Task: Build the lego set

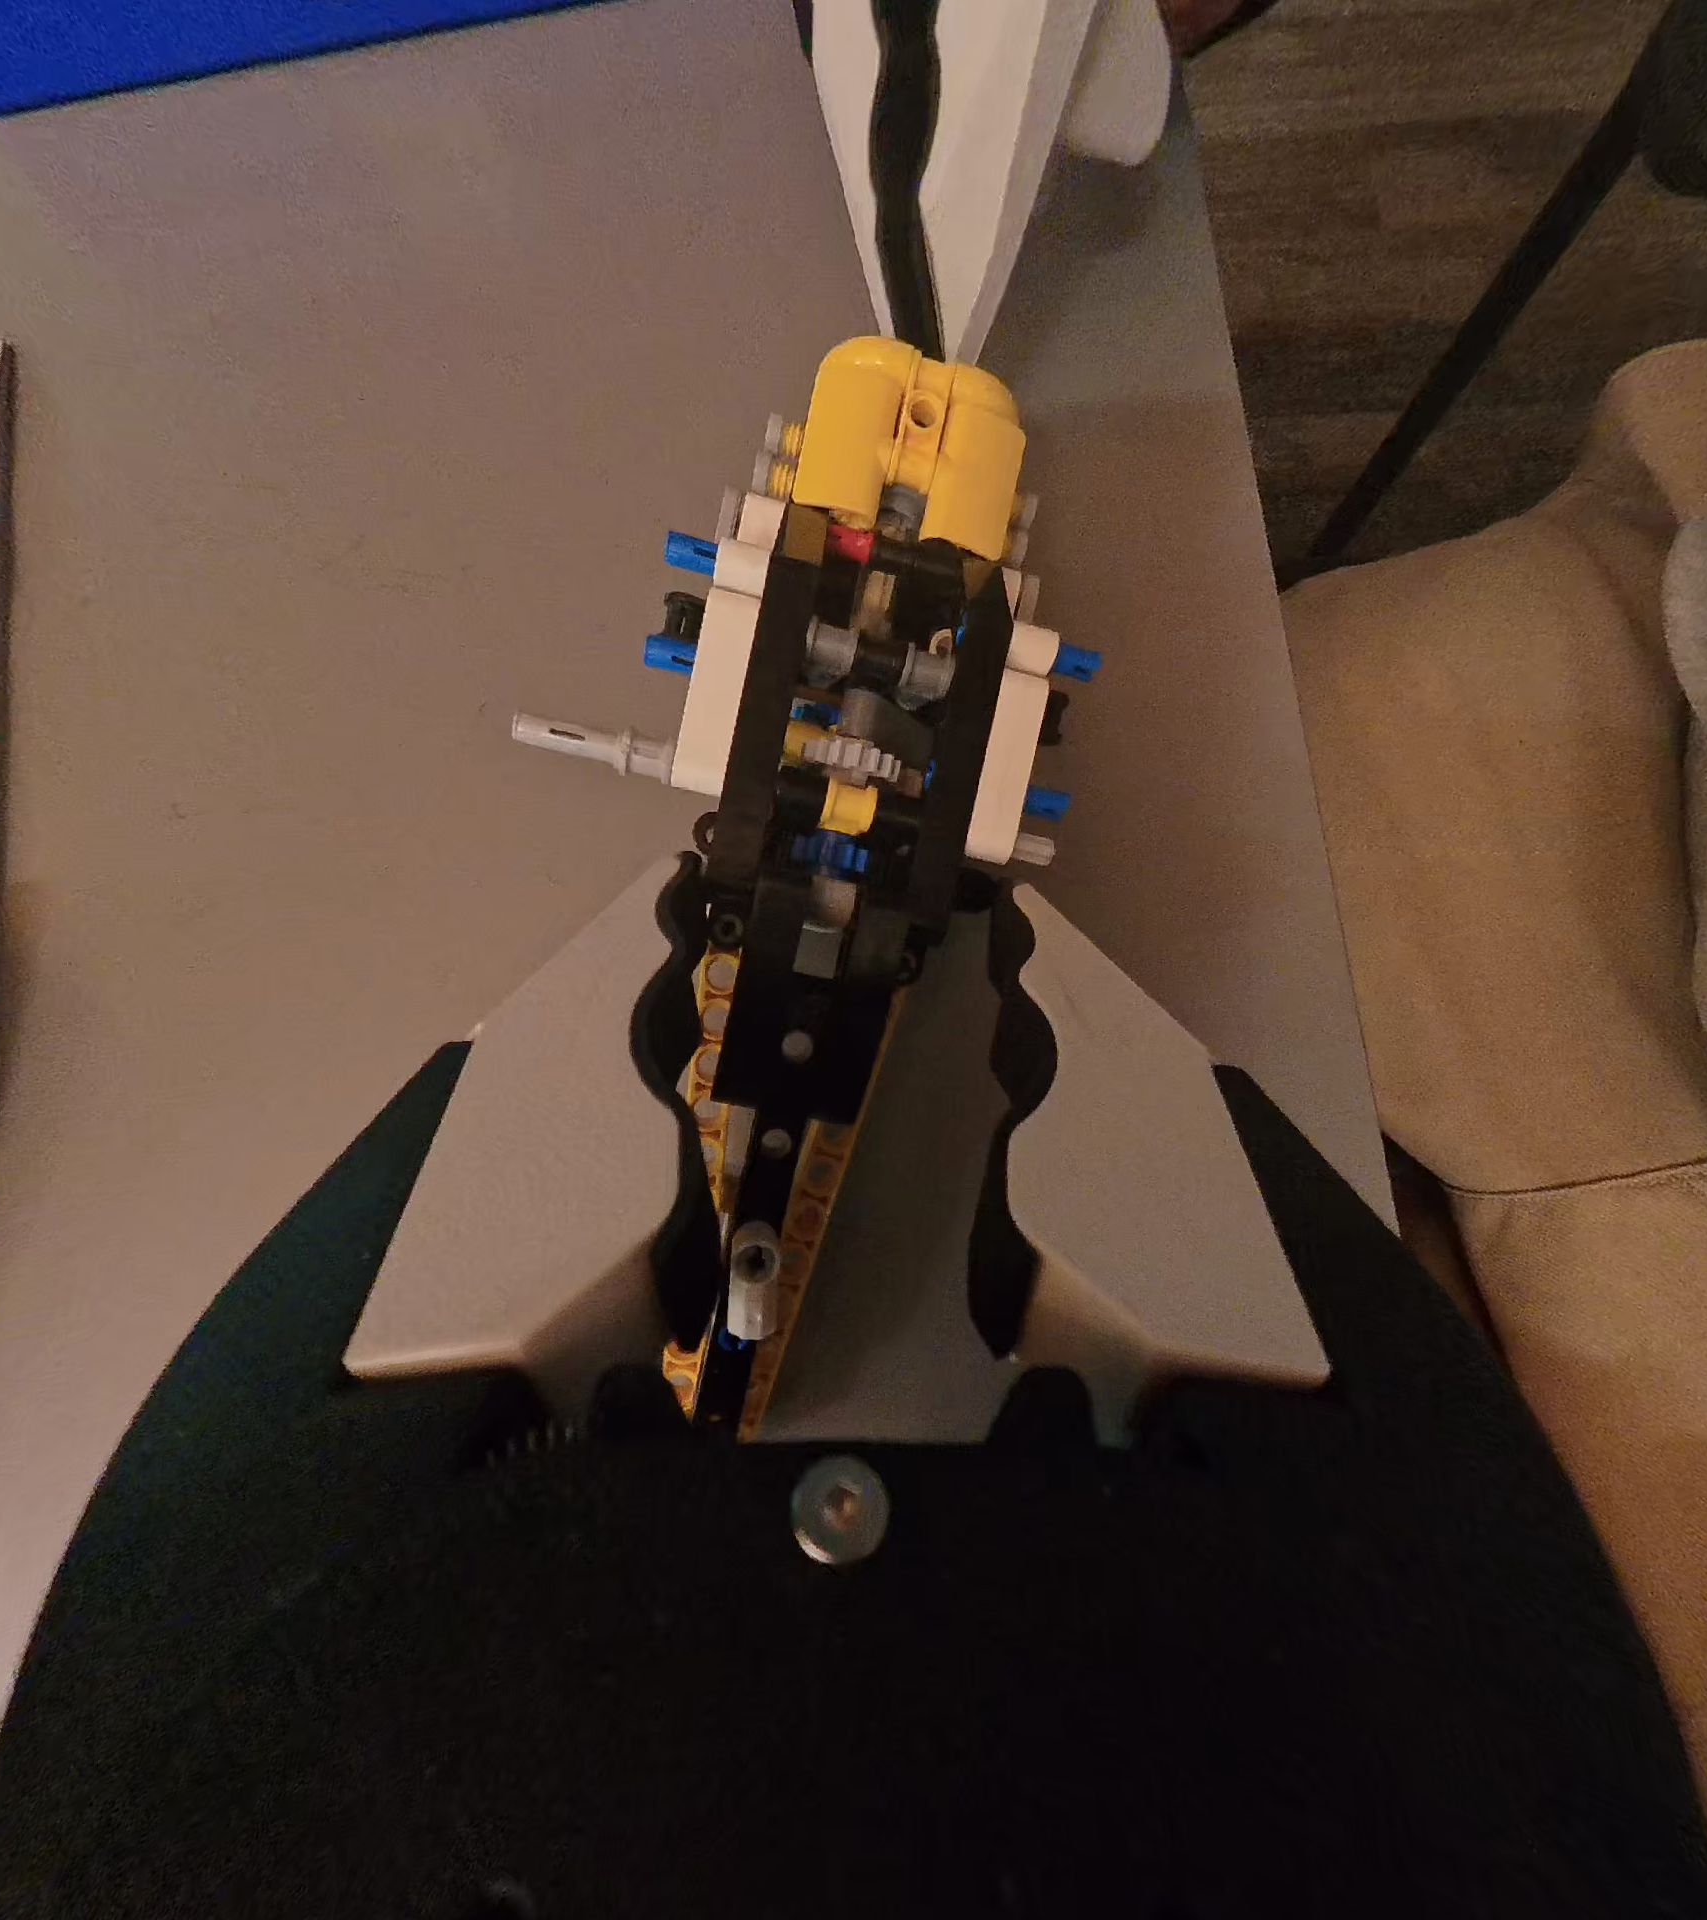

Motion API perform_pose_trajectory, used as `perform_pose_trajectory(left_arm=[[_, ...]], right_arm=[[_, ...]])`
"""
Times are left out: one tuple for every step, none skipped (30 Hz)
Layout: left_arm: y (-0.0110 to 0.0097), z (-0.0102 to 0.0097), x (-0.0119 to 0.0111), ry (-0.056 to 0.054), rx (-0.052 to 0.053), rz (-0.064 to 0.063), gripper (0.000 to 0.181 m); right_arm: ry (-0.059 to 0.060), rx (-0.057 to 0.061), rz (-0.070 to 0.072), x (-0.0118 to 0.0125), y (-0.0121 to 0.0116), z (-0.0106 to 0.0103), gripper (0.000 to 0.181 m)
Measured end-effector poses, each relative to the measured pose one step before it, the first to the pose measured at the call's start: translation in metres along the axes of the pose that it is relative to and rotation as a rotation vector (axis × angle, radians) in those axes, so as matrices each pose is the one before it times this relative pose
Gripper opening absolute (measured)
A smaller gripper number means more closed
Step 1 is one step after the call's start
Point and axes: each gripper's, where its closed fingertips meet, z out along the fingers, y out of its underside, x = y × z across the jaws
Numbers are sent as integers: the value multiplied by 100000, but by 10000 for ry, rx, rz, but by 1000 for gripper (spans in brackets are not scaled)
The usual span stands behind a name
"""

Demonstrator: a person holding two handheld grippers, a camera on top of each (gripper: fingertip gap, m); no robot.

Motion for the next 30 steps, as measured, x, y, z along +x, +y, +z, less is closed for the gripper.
perform_pose_trajectory(left_arm=[[1, 3, 0, -3, -6, -3, 54], [9, -7, -6, 3, -2, -4, 54], [1, 2, 6, -2, -4, 4, 54], [-3, 3, -8, -1, 1, -5, 54], [-3, -2, 1, 1, 7, -2, 54], [3, 9, 9, 4, 3, -5, 54], [2, -4, -11, 9, 5, -16, 54], [13, -2, 5, 10, 4, -8, 54], [-5, 0, -3, 3, 7, -7, 54], [5, 6, -7, 0, 6, -7, 54], [0, 1, -5, 3, -1, -1, 54], [-2, 1, -4, -3, 2, 0, 54], [-9, 8, -11, -9, 2, 1, 54], [3, -5, -3, 0, 3, 1, 54], [3, 10, -4, 2, 2, -4, 54], [-6, 4, -12, -4, 3, -4, 54], [-3, 7, -3, 2, -3, -3, 54], [0, 0, 5, 2, 0, -3, 54], [-5, 3, -5, -3, 4, 1, 54], [-2, 1, -3, -2, 2, 1, 54], [-8, 9, -3, 2, 0, -2, 54], [1, 1, -7, 0, -2, -3, 54], [3, 13, 6, 1, -2, -3, 54], [-1, 3, -15, -1, -1, -8, 54], [7, -5, -4, 7, -2, -12, 54], [8, -7, 9, 10, -2, -11, 54], [11, 2, -5, 3, 1, -3, 54], [-7, 2, -4, -8, 6, 4, 54], [-4, 2, -4, -3, 3, 0, 54], [-6, 7, 1, -1, 0, 1, 54]], right_arm=[[-195, 97, 621, 5, -24, -5, 1], [-188, 90, 553, -9, -21, -4, 1], [-148, 91, 411, 14, -27, -7, 1], [-72, 56, 150, 23, -11, 4, 1], [26, 18, -145, 31, 9, -12, 1], [110, 5, -373, 19, -33, 3, 1], [198, -34, -547, 38, -26, 0, 2], [261, -62, -644, 54, -26, -3, 2], [281, -93, -664, 40, -9, 4, 2], [279, -102, -695, 28, -7, -4, 2], [280, -91, -742, 16, -5, -4, 2], [308, -78, -805, 43, 16, 1, 2], [317, -50, -857, 36, 4, 4, 2], [306, -41, -884, 15, 9, 3, 2], [314, -24, -932, 8, 11, 2, 2], [333, 8, -987, 30, -8, -4, 2], [347, 10, -1014, 30, -8, -2, 2], [351, -23, -1017, 23, 12, 9, 2], [323, -50, -952, 15, 13, -3, 2], [270, -70, -830, -10, -9, -15, 2], [246, -109, -747, 11, 8, -6, 2], [245, -132, -715, 19, 21, 10, 2], [235, -147, -717, 22, 21, 8, 2], [242, -167, -713, 53, 56, 21, 2], [232, -182, -672, 69, 54, 33, 2], [222, -179, -617, 67, 72, 39, 2], [200, -147, -508, 56, 64, 50, 2], [144, -98, -358, 35, 58, 29, 2], [84, -40, -190, -2, 31, 13, 2], [28, -6, -32, -8, 26, 15, 2]])
